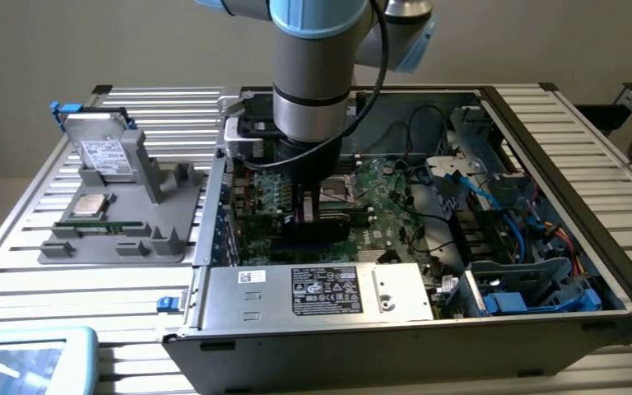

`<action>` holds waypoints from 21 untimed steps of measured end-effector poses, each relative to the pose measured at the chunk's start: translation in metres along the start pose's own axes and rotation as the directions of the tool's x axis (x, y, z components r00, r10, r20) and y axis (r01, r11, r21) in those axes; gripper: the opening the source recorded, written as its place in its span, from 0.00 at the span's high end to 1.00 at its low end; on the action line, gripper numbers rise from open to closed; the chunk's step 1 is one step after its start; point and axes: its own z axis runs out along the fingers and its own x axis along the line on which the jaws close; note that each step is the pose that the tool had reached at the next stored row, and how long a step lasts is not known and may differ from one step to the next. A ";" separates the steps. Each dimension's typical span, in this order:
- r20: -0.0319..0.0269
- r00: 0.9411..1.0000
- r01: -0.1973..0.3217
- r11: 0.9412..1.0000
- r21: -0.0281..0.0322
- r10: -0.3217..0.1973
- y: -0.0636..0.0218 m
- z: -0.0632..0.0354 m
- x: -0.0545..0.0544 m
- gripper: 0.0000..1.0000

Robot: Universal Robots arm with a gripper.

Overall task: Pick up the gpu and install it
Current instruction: 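Insert the gpu into the slot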

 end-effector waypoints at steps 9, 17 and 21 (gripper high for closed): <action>0.003 1.000 0.004 1.000 0.000 -0.004 0.0000 0.0002 0.002 0.73; 0.005 1.000 0.011 1.000 0.000 -0.011 0.0000 0.0001 0.003 0.73; 0.007 1.000 0.015 1.000 0.000 -0.015 0.0001 0.0001 0.004 0.73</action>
